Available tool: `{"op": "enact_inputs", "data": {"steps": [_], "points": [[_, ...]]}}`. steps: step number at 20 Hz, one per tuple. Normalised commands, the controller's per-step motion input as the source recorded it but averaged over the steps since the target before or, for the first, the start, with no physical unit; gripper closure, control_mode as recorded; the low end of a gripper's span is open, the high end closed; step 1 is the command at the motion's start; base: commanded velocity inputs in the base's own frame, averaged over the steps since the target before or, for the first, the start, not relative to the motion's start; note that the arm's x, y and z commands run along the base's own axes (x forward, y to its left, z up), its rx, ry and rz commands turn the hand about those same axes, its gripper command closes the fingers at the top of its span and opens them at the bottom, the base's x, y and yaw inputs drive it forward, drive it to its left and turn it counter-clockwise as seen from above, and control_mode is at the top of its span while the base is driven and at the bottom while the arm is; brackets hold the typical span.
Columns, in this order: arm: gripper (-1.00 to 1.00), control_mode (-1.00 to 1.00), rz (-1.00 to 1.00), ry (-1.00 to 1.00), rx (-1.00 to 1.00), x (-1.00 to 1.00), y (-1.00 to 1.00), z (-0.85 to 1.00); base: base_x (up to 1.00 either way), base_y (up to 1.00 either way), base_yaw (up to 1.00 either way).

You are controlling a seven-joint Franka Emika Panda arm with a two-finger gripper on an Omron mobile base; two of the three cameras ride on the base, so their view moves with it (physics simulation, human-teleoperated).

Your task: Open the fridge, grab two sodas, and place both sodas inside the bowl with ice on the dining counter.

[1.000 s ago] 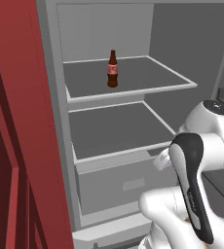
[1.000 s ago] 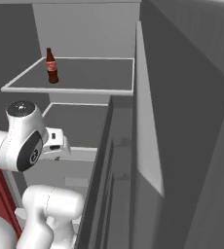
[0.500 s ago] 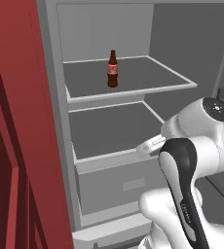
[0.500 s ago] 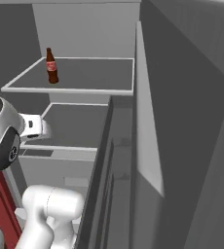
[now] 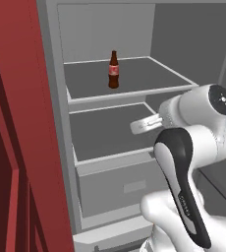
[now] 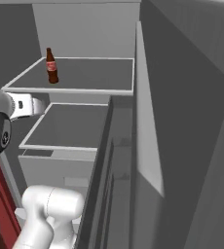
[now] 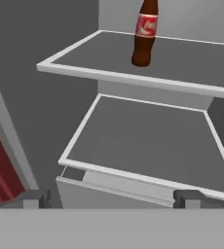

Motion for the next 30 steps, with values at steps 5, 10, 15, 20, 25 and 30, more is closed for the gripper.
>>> {"op": "enact_inputs", "data": {"steps": [5,10,15,20,25,30], "points": [[-1.0,-1.0,0.0,-0.09,0.05,0.42,0.0,0.47,0.0,0.0,0.0],[-1.0,-1.0,0.0,-0.07,0.04,0.43,0.0,0.43,0.0,0.0,0.0],[-1.0,-1.0,0.0,-0.04,0.05,0.48,-0.12,0.3,0.0,0.0,0.0],[-1.0,-1.0,0.0,-0.02,0.06,0.56,-0.05,0.24,0.0,0.0,0.0],[-1.0,-1.0,0.0,0.0,0.03,0.54,0.0,0.24,0.0,0.0,0.0],[-1.0,-1.0,0.0,0.0,0.0,0.53,0.0,0.18,0.0,0.0,0.0]]}}
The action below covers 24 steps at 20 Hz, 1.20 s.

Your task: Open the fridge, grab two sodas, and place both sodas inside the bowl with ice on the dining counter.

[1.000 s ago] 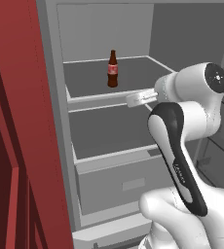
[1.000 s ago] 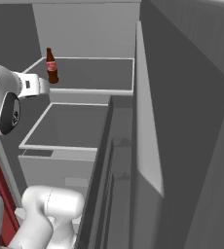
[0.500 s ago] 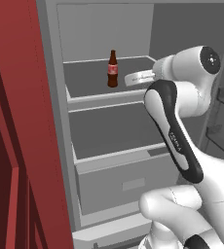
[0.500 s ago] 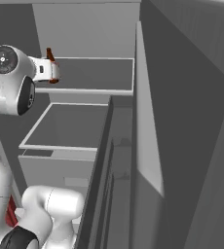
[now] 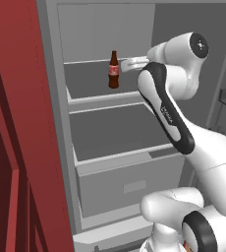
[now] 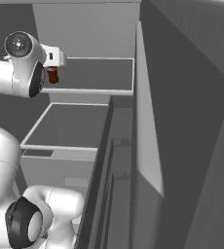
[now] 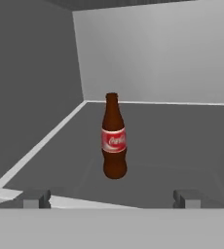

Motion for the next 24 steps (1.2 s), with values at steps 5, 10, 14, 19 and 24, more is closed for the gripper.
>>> {"op": "enact_inputs", "data": {"steps": [5,10,14,19,24], "points": [[-1.0,-1.0,0.0,0.0,0.0,0.5,0.0,0.03,0.0,0.0,0.0],[-1.0,-1.0,0.0,0.03,0.0,0.44,0.12,0.0,0.0,0.0,0.0],[-1.0,-1.0,0.0,0.02,0.0,0.44,0.23,0.0,0.0,0.0,0.0],[-1.0,-1.0,0.0,0.0,0.0,0.4,0.18,-0.01,0.0,0.0,0.0],[-1.0,-1.0,0.0,0.0,0.0,0.21,0.13,-0.08,0.0,0.0,0.0]]}}
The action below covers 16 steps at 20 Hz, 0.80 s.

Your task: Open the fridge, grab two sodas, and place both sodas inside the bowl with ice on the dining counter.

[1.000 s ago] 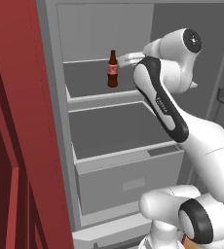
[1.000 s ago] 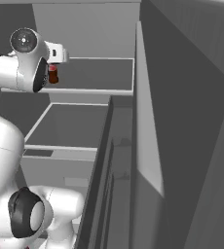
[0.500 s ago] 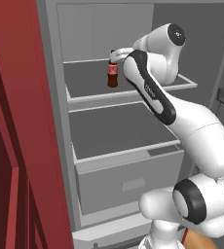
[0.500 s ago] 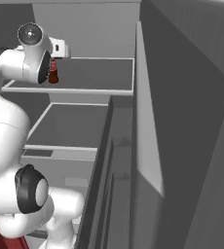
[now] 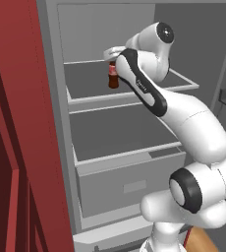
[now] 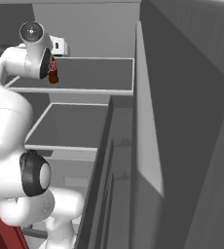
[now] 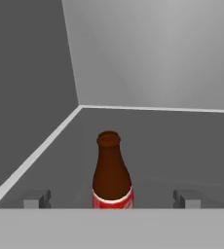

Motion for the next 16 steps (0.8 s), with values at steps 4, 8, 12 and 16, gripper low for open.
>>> {"op": "enact_inputs", "data": {"steps": [4,8,12,16], "points": [[-1.0,-1.0,0.0,0.0,-0.02,0.15,0.07,-0.21,0.0,0.0,0.0],[-1.0,-1.0,0.0,0.0,-0.02,0.17,0.01,-0.21,0.0,0.0,0.0],[-1.0,-1.0,0.0,0.0,-0.01,0.17,0.01,-0.18,0.0,0.0,0.0],[-1.0,-1.0,0.0,0.0,0.0,0.16,0.07,-0.16,0.0,0.0,0.0]]}}
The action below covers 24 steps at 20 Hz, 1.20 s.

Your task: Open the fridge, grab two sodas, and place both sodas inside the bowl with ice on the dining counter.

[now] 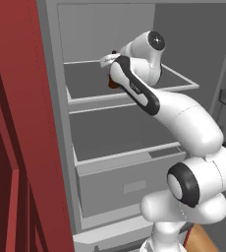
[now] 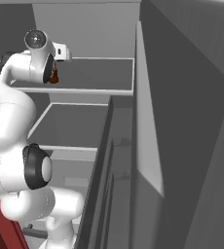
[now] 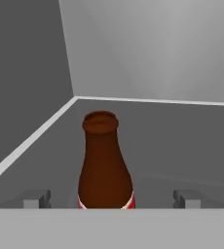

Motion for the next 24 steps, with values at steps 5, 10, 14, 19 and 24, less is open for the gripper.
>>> {"op": "enact_inputs", "data": {"steps": [5,10,14,19,24], "points": [[-1.0,-1.0,0.0,0.0,0.0,0.18,0.13,-0.15,0.0,0.0,0.0],[1.0,-1.0,0.0,0.0,-0.01,0.14,0.1,-0.17,0.0,0.0,0.0],[1.0,-1.0,0.0,0.0,-0.01,0.12,0.05,-0.16,0.0,0.0,0.0],[1.0,-1.0,0.0,0.0,-0.03,0.02,0.01,-0.1,0.0,0.0,0.0],[1.0,-1.0,0.0,0.0,0.0,0.0,0.0,-0.04,0.0,0.0,0.0]]}}
